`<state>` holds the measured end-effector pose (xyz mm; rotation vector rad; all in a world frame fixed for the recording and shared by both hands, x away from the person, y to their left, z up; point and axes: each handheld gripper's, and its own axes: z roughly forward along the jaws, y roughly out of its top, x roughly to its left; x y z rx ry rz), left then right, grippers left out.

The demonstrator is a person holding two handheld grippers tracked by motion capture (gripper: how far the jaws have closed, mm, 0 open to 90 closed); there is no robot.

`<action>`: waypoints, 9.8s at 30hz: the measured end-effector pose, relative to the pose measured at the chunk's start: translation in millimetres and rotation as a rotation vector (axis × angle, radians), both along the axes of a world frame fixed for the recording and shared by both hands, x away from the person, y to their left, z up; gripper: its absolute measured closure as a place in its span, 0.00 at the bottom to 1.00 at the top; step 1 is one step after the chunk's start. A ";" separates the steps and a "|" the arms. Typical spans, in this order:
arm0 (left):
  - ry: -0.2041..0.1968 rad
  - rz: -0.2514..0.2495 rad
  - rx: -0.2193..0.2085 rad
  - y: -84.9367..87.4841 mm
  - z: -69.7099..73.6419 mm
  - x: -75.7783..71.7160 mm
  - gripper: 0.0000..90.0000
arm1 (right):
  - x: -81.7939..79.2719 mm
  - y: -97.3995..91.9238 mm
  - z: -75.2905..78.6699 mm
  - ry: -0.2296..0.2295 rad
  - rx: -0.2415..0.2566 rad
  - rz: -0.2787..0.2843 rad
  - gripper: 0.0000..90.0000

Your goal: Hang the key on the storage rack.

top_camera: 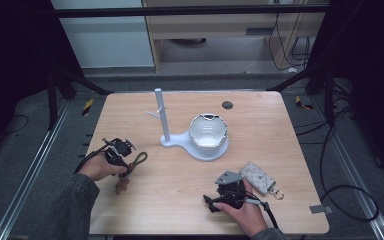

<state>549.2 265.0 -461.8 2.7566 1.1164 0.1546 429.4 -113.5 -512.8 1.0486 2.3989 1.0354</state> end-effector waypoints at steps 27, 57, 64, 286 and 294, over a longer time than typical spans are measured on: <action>-0.278 0.059 -0.217 22.5 29.6 -36.2 0.74 | -0.3 0.1 0.0 0.001 0.002 -0.004 0.04; -0.649 0.108 -0.471 1.4 69.0 -67.6 0.74 | 0.1 -0.2 -0.2 -0.001 -0.003 -0.006 0.04; -0.673 0.115 -0.510 -5.6 75.1 -71.0 0.75 | 0.0 -0.2 -0.1 0.000 -0.002 -0.007 0.04; -0.474 0.208 -0.410 12.3 -23.3 -63.9 0.09 | 53.3 -110.1 60.0 0.384 -0.374 -0.090 0.10; -0.474 0.206 -0.403 12.1 -24.1 -63.5 0.09 | 56.6 -108.6 52.7 0.408 -0.392 -0.085 0.11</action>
